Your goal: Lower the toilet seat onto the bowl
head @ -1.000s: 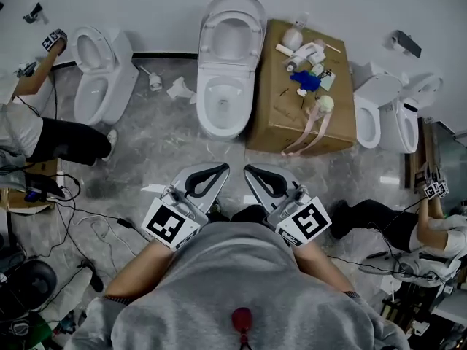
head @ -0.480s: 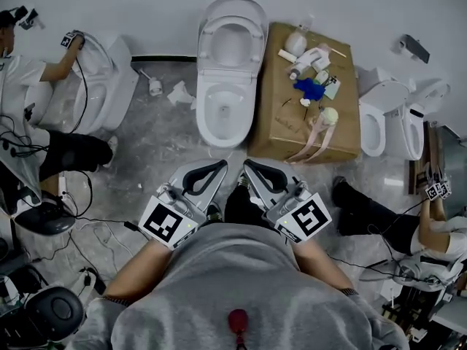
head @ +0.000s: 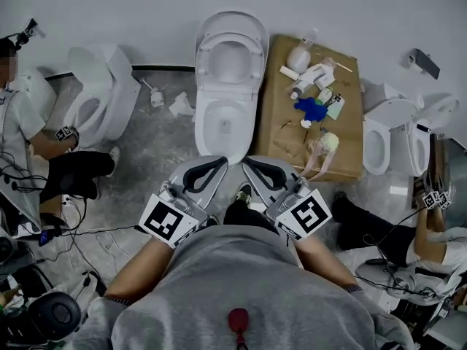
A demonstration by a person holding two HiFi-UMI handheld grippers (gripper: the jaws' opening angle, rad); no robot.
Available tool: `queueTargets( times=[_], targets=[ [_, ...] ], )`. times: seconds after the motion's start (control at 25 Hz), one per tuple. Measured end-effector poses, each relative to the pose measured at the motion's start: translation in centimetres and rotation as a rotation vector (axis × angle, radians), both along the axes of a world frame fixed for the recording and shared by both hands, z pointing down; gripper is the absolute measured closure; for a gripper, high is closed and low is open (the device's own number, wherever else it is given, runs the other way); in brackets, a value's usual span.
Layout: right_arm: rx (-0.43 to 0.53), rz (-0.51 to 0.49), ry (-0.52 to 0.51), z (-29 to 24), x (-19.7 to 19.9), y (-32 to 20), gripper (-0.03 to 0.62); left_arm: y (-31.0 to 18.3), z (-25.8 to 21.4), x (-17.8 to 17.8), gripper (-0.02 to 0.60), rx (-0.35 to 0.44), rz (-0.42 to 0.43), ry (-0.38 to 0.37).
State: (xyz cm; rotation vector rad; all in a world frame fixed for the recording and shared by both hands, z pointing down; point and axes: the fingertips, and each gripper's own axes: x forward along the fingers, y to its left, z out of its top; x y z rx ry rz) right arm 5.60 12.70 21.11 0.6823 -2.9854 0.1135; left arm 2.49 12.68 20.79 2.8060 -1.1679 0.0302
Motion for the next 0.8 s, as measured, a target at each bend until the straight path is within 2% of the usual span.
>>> queueTargets(
  times=[0.2,0.48,0.6,0.8],
  targets=[
    [-0.004,-0.036,-0.015,-0.1,1.3,-3.2,0.579,-3.3,-0.1,1.4,0.575,-0.008,-0.028,-0.019],
    [0.0,-0.097,-0.02,0.2,2.6,-6.2,0.579,-6.3,0.3,3.1,0.575,-0.059,-0.083,-0.028],
    [0.003,-0.107,-0.022,0.1,3.0,-7.4,0.579,-7.8,0.2,2.9,0.576,-0.027,-0.111,-0.033],
    [0.003,-0.106,-0.014,0.5,3.5,-9.4,0.579,-9.7,0.2,3.0,0.575,-0.023,-0.124,-0.036]
  ],
)
